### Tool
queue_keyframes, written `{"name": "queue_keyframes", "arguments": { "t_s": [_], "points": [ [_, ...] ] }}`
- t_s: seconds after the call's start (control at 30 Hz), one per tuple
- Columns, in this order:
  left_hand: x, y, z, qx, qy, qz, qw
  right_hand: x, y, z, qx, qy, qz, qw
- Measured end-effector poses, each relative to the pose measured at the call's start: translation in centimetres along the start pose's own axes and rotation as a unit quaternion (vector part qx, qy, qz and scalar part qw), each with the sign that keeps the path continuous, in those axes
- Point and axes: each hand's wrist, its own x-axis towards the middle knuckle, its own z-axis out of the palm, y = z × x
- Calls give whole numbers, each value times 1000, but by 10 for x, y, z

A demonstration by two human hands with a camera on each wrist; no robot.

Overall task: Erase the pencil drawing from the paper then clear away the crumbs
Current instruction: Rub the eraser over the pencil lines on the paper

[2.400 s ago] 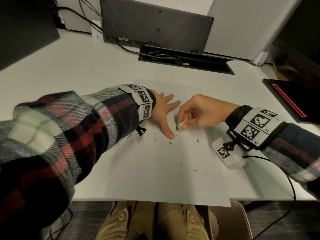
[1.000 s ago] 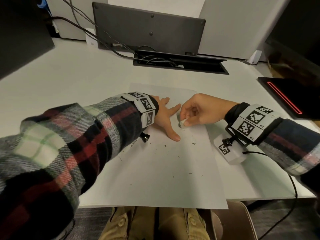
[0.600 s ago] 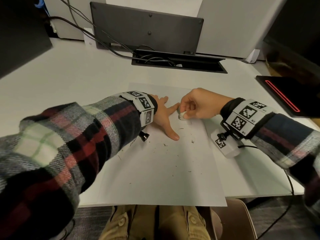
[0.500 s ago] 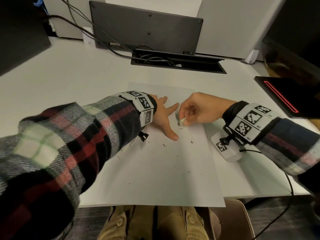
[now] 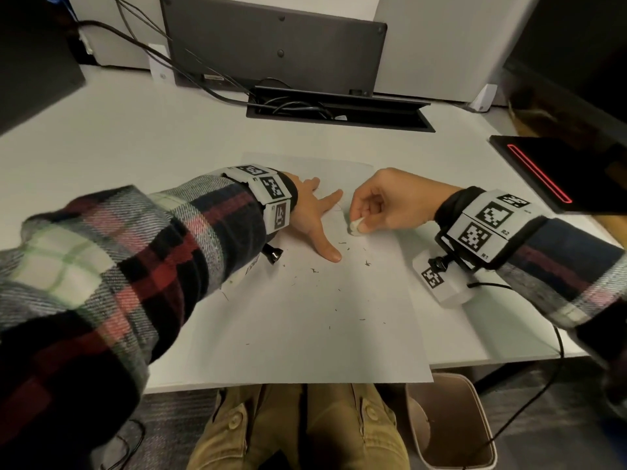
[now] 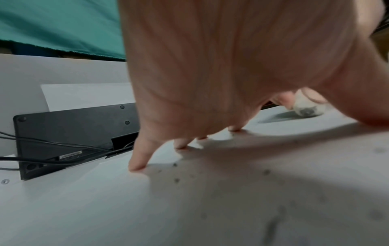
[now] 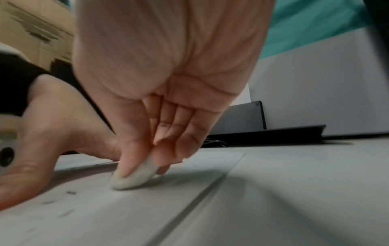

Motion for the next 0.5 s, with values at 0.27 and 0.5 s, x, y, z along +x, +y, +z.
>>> {"name": "queue_keyframes", "arguments": {
  "t_s": [0.27, 0.5],
  "points": [
    [1, -1, 0, -5, -7, 1, 1000, -6, -2, 1, 2, -17, -3, 1000],
    [1, 0, 0, -6, 1, -3, 1000, -17, -3, 3, 6, -75, 7, 997]
  ]
}}
